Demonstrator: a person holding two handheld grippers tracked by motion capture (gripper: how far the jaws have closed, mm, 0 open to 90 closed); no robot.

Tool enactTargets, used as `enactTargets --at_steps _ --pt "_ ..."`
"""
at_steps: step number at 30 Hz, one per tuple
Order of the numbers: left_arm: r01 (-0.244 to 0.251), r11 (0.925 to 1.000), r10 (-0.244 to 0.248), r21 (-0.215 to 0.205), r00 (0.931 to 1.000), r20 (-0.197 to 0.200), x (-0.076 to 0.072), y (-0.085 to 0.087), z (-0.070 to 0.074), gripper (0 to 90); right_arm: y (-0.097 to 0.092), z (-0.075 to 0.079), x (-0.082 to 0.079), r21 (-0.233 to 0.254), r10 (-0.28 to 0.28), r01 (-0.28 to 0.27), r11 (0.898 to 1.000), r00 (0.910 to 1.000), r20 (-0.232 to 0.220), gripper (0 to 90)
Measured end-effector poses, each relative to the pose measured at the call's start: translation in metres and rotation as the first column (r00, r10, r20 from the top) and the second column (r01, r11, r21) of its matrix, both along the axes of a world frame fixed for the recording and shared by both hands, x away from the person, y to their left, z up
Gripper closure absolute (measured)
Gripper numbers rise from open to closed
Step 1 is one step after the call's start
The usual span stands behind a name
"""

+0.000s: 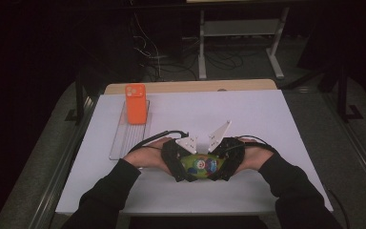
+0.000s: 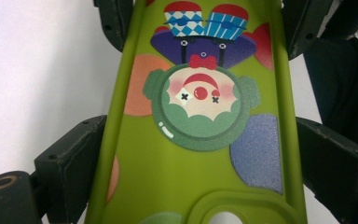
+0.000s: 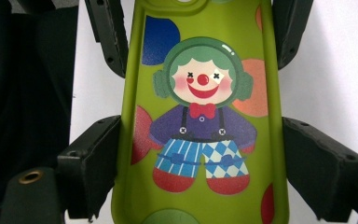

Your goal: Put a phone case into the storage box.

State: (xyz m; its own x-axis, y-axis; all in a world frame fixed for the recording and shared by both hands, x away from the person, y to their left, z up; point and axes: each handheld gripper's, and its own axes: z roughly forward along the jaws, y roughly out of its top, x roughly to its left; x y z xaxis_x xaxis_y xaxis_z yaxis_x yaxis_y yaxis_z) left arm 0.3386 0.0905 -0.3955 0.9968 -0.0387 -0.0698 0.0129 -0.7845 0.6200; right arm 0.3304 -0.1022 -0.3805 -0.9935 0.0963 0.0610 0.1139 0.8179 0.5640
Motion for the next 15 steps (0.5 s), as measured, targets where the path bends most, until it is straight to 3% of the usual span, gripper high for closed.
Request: enactTargets --at_steps 15 --pt "-0.001 0.9999 0.001 0.013 0.9998 -0.020 0.0009 0.0000 0.0013 13.6 0.0005 0.0012 -0.0008 0.005 0.009 -0.009 1.000 0.9999 0.005 15.1"
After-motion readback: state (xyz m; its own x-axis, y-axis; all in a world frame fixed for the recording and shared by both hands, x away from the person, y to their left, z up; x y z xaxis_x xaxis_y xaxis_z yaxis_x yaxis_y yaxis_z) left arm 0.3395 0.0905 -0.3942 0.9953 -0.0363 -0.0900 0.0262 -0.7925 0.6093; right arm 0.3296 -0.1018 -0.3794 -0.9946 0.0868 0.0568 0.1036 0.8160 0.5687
